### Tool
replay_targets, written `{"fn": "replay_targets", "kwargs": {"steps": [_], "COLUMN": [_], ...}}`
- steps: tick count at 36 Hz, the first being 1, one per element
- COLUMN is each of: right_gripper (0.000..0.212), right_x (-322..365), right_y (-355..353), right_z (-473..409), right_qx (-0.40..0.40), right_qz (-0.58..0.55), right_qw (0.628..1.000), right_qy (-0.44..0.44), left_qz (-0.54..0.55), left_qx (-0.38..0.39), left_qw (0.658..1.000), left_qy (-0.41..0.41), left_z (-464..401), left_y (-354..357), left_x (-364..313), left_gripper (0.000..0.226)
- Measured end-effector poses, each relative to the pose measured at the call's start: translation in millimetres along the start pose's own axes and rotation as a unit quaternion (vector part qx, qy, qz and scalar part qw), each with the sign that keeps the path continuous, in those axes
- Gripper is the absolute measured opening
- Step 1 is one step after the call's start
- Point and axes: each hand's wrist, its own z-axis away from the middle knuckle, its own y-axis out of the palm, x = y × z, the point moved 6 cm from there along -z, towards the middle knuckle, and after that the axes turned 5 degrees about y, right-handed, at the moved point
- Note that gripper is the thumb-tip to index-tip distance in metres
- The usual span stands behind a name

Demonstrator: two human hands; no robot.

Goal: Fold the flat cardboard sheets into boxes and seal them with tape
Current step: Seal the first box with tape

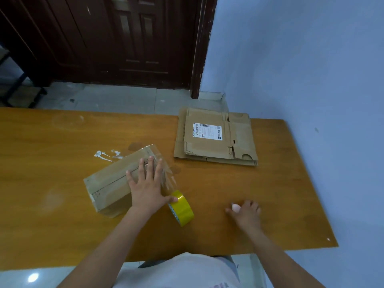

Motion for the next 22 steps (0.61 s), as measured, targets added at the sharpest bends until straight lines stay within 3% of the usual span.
{"fn": "replay_targets", "kwargs": {"steps": [5, 9, 12, 17, 22], "right_gripper": [0.048, 0.044, 0.034, 0.028, 0.028], "right_x": [3.7, 34.0, 86.3, 163.5, 188.9], "right_y": [-1.4, -9.1, -21.1, -33.2, -23.8], "right_z": [-0.8, 8.4, 30.6, 82.7, 90.6], "right_qx": [-0.026, 0.028, 0.069, 0.078, 0.093], "right_qz": [0.049, -0.097, -0.18, -0.181, -0.188], "right_qw": [0.997, 0.99, 0.96, 0.902, 0.904], "right_qy": [-0.061, -0.096, -0.205, -0.385, -0.374], "left_qz": [-0.006, -0.006, -0.007, -0.003, -0.004], "left_qx": [0.004, -0.006, -0.006, -0.013, -0.013], "left_qw": [1.0, 1.0, 1.0, 1.0, 1.0], "left_qy": [0.001, 0.003, 0.002, 0.003, 0.001], "left_z": [-0.3, 0.0, -0.7, 0.4, 2.0], "left_y": [-0.7, -1.1, -0.7, -2.0, -3.9], "left_x": [-1.0, -0.4, -0.7, -1.0, -1.5], "left_gripper": [0.124, 0.125, 0.126, 0.125, 0.123]}}
